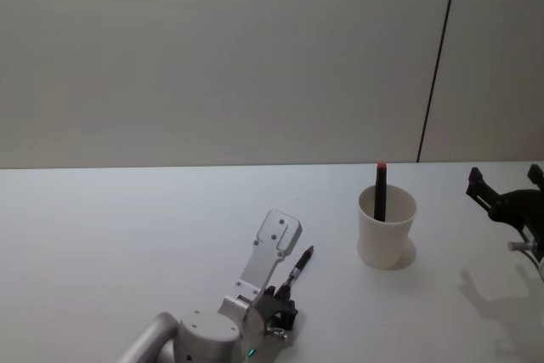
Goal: Place the pen into the pen holder.
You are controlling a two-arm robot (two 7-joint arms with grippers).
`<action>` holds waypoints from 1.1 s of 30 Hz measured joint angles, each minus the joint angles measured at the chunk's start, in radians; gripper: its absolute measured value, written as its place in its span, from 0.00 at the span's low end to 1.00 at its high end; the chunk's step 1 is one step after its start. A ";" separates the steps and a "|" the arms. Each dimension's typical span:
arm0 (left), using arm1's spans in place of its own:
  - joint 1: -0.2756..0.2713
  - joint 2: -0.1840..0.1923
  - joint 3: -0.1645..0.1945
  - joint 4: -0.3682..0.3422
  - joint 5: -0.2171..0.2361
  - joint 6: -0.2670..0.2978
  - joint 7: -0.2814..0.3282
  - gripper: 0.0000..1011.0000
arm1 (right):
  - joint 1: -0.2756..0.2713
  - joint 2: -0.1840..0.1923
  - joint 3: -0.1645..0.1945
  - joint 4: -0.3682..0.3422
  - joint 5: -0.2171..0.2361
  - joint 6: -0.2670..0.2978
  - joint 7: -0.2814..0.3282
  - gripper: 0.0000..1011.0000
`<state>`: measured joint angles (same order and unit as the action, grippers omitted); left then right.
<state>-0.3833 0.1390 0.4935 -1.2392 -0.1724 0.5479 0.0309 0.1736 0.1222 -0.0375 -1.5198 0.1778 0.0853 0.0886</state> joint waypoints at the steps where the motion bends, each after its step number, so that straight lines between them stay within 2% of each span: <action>1: 0.001 0.000 -0.002 0.001 -0.004 -0.003 0.001 0.25 | 0.000 0.000 0.000 0.000 0.000 0.000 0.000 0.99; 4: 0.003 -0.001 -0.005 0.003 -0.011 -0.010 0.002 0.18 | 0.000 0.000 0.000 0.000 0.000 0.000 0.000 0.99; 18: 0.012 -0.004 -0.012 0.001 -0.030 -0.038 0.013 0.18 | 0.000 0.000 0.000 0.000 0.000 0.000 0.000 0.99; 25: 0.026 0.003 -0.017 -0.040 -0.013 -0.056 0.045 0.18 | 0.000 0.000 0.000 0.000 0.000 0.000 0.000 0.99; 33: 0.047 0.022 -0.026 -0.126 0.032 -0.068 0.098 0.18 | 0.000 0.000 0.000 0.000 0.000 0.000 0.000 0.99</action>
<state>-0.3365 0.1610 0.4672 -1.3656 -0.1403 0.4795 0.1286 0.1736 0.1222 -0.0375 -1.5198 0.1778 0.0853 0.0885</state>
